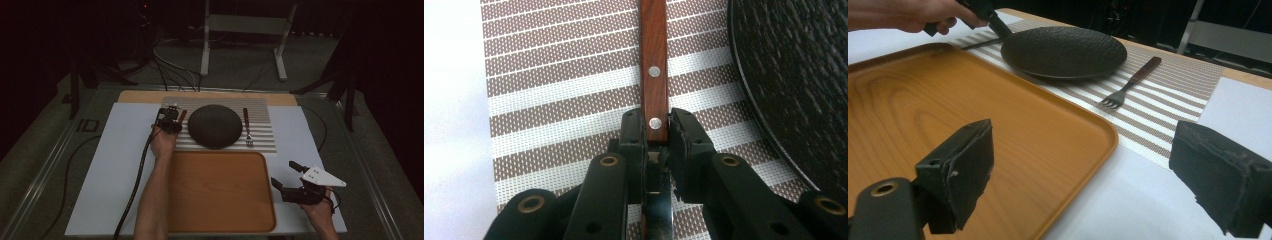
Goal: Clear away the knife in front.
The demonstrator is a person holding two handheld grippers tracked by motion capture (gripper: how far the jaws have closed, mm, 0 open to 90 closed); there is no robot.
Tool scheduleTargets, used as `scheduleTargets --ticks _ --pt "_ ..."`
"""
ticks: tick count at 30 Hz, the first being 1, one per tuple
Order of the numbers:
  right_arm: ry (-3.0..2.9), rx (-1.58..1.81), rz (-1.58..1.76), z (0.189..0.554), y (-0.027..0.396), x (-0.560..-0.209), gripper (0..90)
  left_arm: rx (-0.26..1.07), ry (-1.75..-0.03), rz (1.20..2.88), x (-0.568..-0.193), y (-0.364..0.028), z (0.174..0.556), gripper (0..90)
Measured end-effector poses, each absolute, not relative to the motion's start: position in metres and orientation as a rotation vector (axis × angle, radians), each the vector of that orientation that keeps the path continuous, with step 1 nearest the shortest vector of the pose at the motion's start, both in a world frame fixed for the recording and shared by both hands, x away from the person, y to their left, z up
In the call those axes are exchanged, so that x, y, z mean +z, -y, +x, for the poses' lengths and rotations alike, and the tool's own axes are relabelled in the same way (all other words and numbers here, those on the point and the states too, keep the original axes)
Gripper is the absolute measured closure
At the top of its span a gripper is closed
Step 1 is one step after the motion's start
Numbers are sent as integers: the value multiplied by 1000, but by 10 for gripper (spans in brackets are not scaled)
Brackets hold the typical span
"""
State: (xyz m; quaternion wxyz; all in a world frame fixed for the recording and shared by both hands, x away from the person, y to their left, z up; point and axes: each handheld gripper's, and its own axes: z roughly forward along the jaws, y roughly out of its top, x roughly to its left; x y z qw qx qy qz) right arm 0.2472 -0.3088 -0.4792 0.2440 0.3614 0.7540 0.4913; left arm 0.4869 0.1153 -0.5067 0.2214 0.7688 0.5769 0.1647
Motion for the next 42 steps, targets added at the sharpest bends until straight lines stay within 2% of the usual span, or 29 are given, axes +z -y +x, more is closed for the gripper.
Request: scheduleTargets --ticks 5,11,15,23,42 --pt "-2061 1340 987 247 308 -479 109 420 -1590 2132 -506 -118 490 770" --pt "-2062 1341 989 247 309 -479 109 465 -1568 2195 -504 -112 490 782" --pt "-2062 1342 988 247 309 -479 109 446 -1573 2180 -504 -115 491 784" --pt "-2068 1334 985 248 308 -480 109 509 -1568 2152 -492 -123 486 784" --pt "-2074 1333 983 248 308 -480 109 543 -1553 2091 -476 -133 480 784"
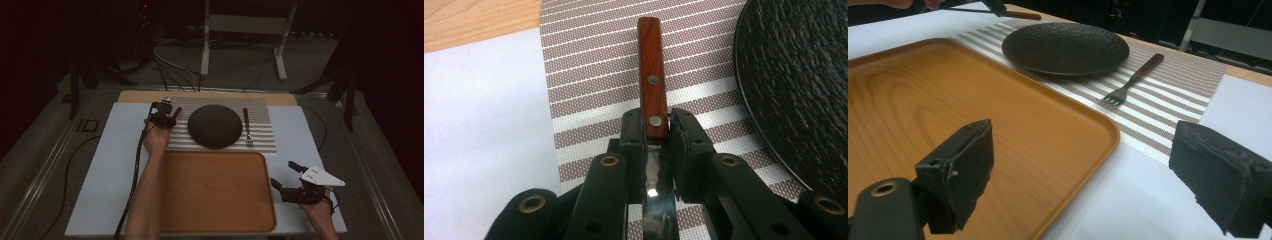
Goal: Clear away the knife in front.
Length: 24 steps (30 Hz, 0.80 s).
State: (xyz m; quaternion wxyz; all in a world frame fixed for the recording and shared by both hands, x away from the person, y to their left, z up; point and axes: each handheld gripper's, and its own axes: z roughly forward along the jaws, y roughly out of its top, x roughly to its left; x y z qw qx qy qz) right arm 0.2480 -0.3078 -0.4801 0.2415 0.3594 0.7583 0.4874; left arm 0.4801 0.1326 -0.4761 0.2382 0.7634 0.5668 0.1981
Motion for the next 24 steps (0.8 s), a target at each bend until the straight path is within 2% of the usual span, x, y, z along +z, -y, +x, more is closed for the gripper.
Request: scheduleTargets --ticks 24 --pt "-2084 1322 981 248 307 -481 109 546 -1511 2034 -456 -134 451 783"
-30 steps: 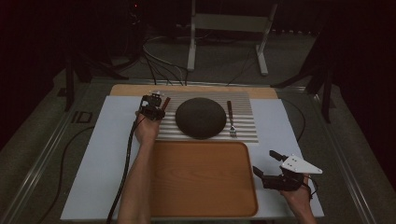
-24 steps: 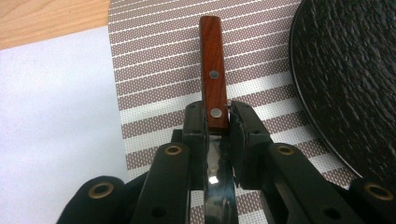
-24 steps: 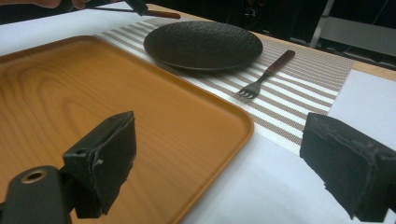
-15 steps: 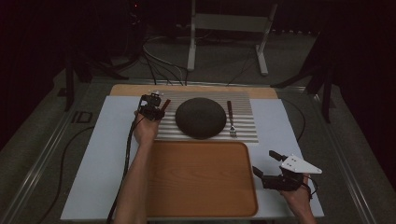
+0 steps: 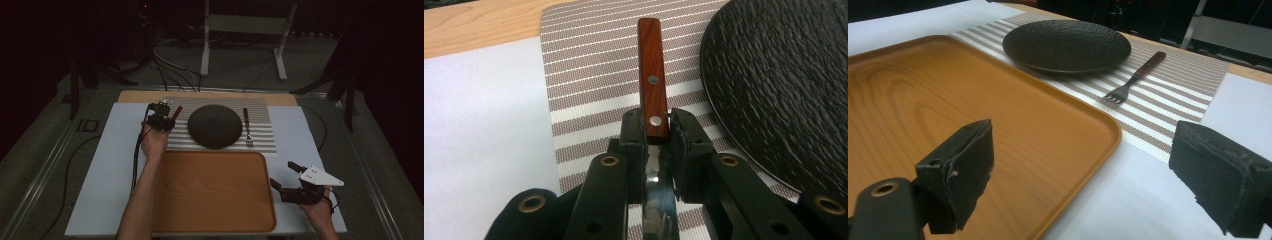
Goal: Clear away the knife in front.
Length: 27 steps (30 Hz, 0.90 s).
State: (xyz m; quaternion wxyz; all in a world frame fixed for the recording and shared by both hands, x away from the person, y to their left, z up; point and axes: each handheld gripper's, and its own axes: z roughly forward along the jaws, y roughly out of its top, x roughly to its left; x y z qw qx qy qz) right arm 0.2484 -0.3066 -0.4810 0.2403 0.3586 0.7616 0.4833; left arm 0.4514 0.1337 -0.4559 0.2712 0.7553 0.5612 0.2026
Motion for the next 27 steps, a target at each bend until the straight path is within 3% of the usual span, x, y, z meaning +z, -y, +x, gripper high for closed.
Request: scheduleTargets --ticks 27 --pt "-2093 1314 975 248 305 -481 109 723 -1397 1991 -448 -120 381 783"
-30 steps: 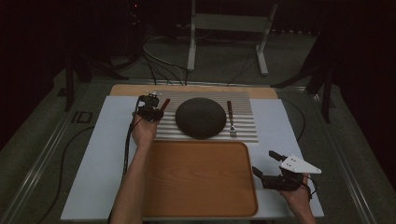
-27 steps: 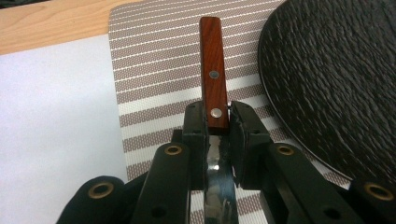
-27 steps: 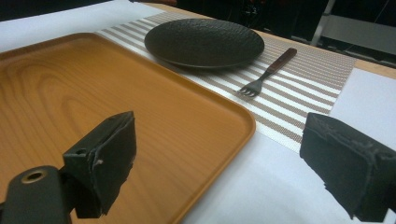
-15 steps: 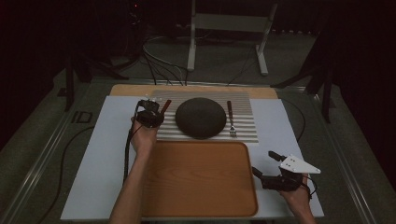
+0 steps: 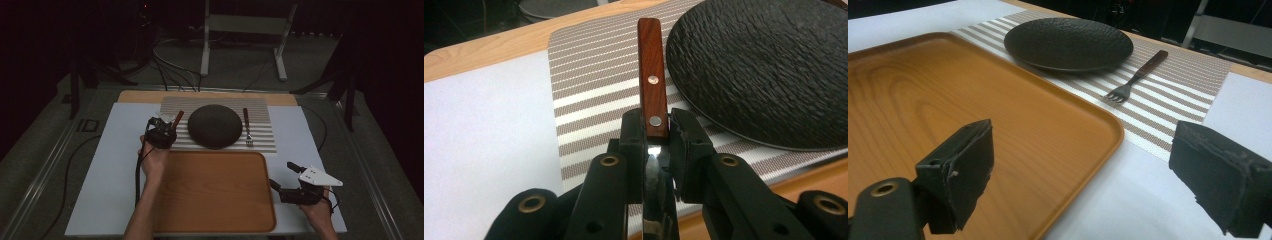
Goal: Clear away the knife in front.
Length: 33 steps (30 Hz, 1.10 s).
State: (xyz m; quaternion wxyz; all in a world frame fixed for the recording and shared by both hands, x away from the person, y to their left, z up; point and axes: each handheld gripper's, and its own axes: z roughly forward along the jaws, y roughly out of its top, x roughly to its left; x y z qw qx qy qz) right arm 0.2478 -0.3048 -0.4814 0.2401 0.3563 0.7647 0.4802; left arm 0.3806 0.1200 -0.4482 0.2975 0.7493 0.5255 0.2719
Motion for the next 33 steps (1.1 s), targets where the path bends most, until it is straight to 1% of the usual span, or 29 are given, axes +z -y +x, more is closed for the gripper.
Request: scheduleTargets --ticks 6,16,33 --pt "-2092 1316 971 248 305 -481 110 767 -1377 1985 -451 -114 365 783" --pt "-2098 1312 971 248 304 -482 109 787 -1375 1955 -460 -111 345 783" --pt "-2104 1310 969 248 303 -482 109 732 -1392 1910 -473 -113 321 783"
